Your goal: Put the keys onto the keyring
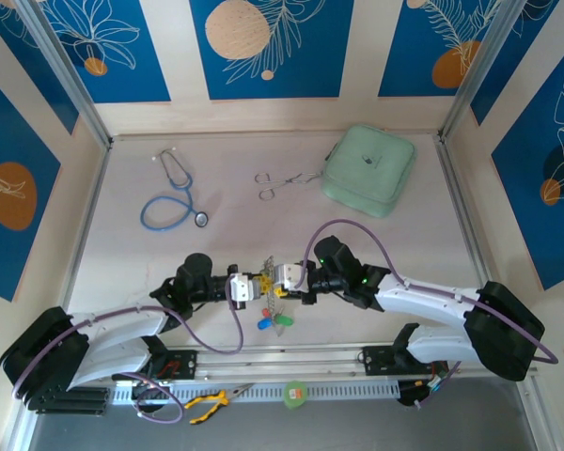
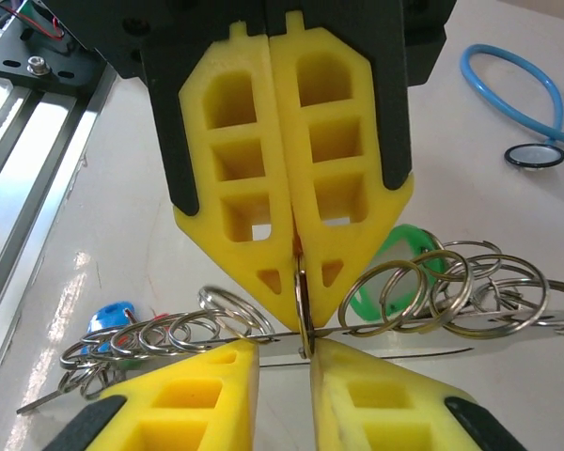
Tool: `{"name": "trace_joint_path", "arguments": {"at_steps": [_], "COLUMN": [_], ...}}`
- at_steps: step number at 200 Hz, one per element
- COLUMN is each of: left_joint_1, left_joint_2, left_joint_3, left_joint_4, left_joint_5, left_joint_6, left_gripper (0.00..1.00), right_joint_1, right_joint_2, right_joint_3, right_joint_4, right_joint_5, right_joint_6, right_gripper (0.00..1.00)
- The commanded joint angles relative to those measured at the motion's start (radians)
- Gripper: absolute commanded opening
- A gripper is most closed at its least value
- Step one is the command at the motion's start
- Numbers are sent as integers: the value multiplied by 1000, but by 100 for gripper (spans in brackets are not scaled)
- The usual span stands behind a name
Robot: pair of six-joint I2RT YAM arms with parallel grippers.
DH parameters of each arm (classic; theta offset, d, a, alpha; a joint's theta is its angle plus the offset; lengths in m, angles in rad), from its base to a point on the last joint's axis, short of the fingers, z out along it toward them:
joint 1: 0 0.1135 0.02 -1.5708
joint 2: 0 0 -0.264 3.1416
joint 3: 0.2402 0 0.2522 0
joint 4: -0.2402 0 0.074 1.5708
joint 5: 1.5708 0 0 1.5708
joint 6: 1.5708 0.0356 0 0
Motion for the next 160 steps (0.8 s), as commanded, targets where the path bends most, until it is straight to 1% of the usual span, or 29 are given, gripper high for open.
{"name": "trace_joint_path", "arguments": {"at_steps": [1,28,54,68,99,127,160], "left_joint_1": [-14,-17,-18,-17,-19,-22,-23], "left_joint_2": [-13,-14,-20,-21,-22,-22,-20], "left_joint_3": [-7,-9,-9,-8,-7,-2,-3], "left_joint_4": [46,46,39,33,24,18,22], "left_joint_5": [37,35,32,28,23,23,26], "left_joint_6": [28,30,38,40,46,49,46], "left_gripper": [0,0,0,0,0,0,0], "right_joint_1": [13,15,15,13,6,5,10], "right_joint_2": [-28,-41,-60,-73,-96,-107,-72], "right_joint_3": [-16,-23,-39,-48,-41,-36,-17], "right_joint_4": [45,33,32,27,-25,2,21], "right_joint_5": [4,26,77,95,66,27,7], "right_joint_6": [-25,-32,-47,-56,-70,-59,-60], "right_gripper": [20,19,24,24,23,23,22]}}
